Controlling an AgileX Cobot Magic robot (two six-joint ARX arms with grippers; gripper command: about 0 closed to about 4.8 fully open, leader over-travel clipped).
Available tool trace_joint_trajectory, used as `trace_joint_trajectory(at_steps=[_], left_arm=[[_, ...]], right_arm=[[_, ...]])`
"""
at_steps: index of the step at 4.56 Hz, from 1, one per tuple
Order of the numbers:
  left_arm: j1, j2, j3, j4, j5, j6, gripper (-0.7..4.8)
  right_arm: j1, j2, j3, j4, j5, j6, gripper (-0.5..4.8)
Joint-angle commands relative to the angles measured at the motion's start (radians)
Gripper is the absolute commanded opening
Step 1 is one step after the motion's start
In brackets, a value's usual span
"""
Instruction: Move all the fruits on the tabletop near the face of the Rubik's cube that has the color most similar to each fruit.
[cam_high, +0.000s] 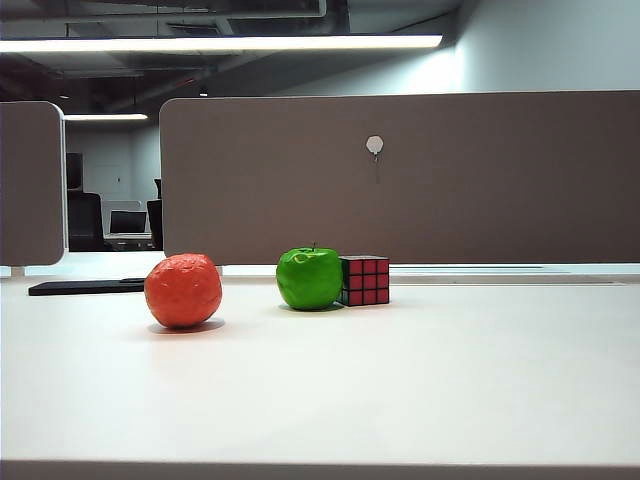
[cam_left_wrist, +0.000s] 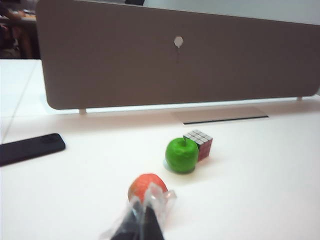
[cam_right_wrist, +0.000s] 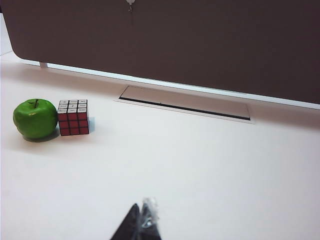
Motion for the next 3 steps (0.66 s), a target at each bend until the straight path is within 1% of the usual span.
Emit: trace_joint_trajectory(at_steps=[1, 2, 3], left_arm=[[0.001, 0.001, -0.058, -0.008, 0.000, 0.008, -0.06], [0.001, 0.001, -0.124, 0.024, 0.000, 0.008, -0.06], [0.001, 0.001, -0.169, 0.086, 0.000, 0.007, -0.06]], right_arm=[[-0.008, -0.001, -0.427, 0.639, 0.068, 0.010, -0.01], [-0.030, -0.002, -0.427, 0.639, 0.051, 0.009, -0.01], [-0.095, -0.002, -0.427, 0.639, 0.053, 0.004, -0.01]])
